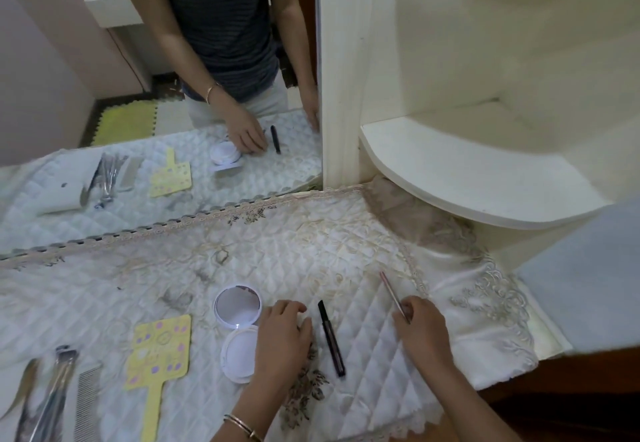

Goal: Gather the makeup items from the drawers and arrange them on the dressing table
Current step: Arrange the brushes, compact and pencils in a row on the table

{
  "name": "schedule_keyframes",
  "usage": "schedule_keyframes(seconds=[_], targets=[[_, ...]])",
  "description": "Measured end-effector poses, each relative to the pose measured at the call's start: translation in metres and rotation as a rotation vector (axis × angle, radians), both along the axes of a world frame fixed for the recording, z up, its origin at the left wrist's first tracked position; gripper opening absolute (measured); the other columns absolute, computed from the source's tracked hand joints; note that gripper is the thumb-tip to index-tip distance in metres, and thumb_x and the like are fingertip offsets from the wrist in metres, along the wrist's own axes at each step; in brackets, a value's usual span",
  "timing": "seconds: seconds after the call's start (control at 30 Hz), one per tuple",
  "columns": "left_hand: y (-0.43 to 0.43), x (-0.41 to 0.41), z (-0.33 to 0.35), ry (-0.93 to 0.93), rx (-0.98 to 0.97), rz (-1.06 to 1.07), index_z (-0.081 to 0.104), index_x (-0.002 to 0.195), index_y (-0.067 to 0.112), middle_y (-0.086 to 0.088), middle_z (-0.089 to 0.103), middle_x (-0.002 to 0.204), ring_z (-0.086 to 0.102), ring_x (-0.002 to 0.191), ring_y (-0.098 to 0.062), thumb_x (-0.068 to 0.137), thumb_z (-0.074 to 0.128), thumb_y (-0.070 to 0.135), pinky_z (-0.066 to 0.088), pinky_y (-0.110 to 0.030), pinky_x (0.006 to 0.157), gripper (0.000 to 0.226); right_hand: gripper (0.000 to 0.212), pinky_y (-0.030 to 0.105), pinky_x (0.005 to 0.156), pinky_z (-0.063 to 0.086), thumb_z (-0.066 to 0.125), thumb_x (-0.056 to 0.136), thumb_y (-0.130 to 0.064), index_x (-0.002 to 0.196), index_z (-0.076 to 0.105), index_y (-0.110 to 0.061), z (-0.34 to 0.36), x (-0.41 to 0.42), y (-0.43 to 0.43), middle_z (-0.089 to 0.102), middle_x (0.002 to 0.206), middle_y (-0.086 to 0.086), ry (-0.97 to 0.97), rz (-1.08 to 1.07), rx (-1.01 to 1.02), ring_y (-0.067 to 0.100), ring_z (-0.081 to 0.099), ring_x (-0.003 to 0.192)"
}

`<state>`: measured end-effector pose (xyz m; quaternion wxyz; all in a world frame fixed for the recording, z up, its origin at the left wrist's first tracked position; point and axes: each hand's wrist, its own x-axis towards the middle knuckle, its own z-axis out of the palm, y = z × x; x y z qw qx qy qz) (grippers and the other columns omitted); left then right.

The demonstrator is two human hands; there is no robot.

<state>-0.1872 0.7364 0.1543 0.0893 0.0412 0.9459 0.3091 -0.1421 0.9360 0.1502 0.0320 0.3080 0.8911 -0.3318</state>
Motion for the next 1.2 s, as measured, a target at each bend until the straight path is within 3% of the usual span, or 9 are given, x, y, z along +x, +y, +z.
schedule_keyframes(seconds=[0.13,0.23,0.4,0.63,0.8,0.97,1.07,1.13,1.2], targets=[[0.012,-0.009,0.009,-0.024,0.117,-0.052,0.063,0.108,0.016,0.005,0.06,0.104,0.044,0.098,-0.009,0.09,0.054,0.021,0.028,-0.014,0.077,0.021,0.012,0.037,0.083,0.045,0.055,0.087,-0.011,0.093,0.063,-0.003,-0.001,-0.002,-0.002,0.063,0.095,0.014,-0.01,-0.002,0.018,0.029,0.056,0.095],[0.027,-0.013,0.02,-0.125,0.311,-0.03,0.064,0.109,0.014,0.005,0.065,0.096,0.055,0.086,-0.004,0.092,0.052,0.021,0.039,-0.005,0.068,0.022,0.012,0.02,0.072,0.043,0.057,0.087,-0.012,0.095,0.065,-0.007,0.015,0.001,-0.011,0.06,0.087,0.003,0.116,0.069,-0.048,0.019,0.057,0.085],[0.051,-0.005,0.033,-0.437,0.85,0.141,0.068,0.085,0.02,0.001,0.071,0.086,0.066,0.081,-0.008,0.092,0.053,0.02,0.05,-0.017,0.072,0.017,0.01,0.008,0.067,0.041,0.061,0.085,-0.014,0.094,0.067,-0.014,0.038,0.011,-0.04,0.061,0.084,-0.002,0.219,0.223,-0.175,0.009,0.058,0.078],[0.056,-0.005,0.035,-0.53,1.049,0.395,0.07,0.072,0.008,-0.006,0.07,0.077,0.064,0.076,-0.014,0.087,0.059,0.013,0.05,-0.022,0.071,0.02,0.01,0.009,0.061,0.04,0.057,0.088,-0.015,0.091,0.066,-0.016,0.045,0.012,-0.05,0.066,0.082,-0.001,0.213,0.164,-0.182,0.01,0.06,0.075],[0.033,-0.043,0.047,-0.401,1.17,0.61,0.062,0.067,0.006,0.0,0.062,0.054,0.052,0.058,-0.012,0.089,0.056,0.008,0.047,-0.01,0.047,0.022,0.016,0.006,0.058,0.042,0.061,0.086,-0.013,0.077,0.056,-0.026,0.038,0.025,-0.045,0.058,0.074,-0.008,0.143,0.103,-0.199,0.007,0.056,0.067],[0.022,-0.038,0.045,-0.412,0.691,0.216,0.058,0.094,0.007,-0.008,0.062,0.07,0.059,0.055,-0.013,0.082,0.066,0.011,0.052,-0.021,0.056,0.014,0.006,0.004,0.059,0.041,0.064,0.084,-0.016,0.087,0.067,-0.019,0.027,0.023,-0.025,0.065,0.077,-0.006,0.136,-0.093,-0.273,0.003,0.059,0.069],[0.04,-0.01,0.019,-0.34,0.427,0.011,0.059,0.108,0.011,0.003,0.061,0.066,0.058,0.052,0.0,0.083,0.064,0.014,0.047,-0.009,0.055,0.026,0.012,0.002,0.059,0.038,0.064,0.083,-0.018,0.092,0.07,-0.014,0.021,0.007,-0.018,0.065,0.08,-0.004,0.124,-0.056,-0.227,0.008,0.06,0.077],[0.053,0.0,0.004,-0.235,0.239,-0.121,0.057,0.111,0.016,0.008,0.058,0.071,0.058,0.063,-0.003,0.087,0.059,0.023,0.043,-0.01,0.058,0.026,0.012,0.002,0.059,0.039,0.064,0.082,-0.018,0.091,0.07,-0.012,0.02,-0.001,-0.017,0.064,0.079,-0.004,0.09,-0.013,-0.205,0.007,0.058,0.073],[0.058,0.003,-0.005,-0.154,0.081,-0.232,0.055,0.112,0.018,0.007,0.059,0.081,0.06,0.083,-0.014,0.089,0.054,0.029,0.048,-0.025,0.07,0.025,0.012,0.011,0.066,0.042,0.064,0.081,-0.016,0.09,0.071,-0.011,0.014,-0.007,-0.019,0.066,0.081,0.001,0.055,0.02,-0.195,0.011,0.059,0.076]])
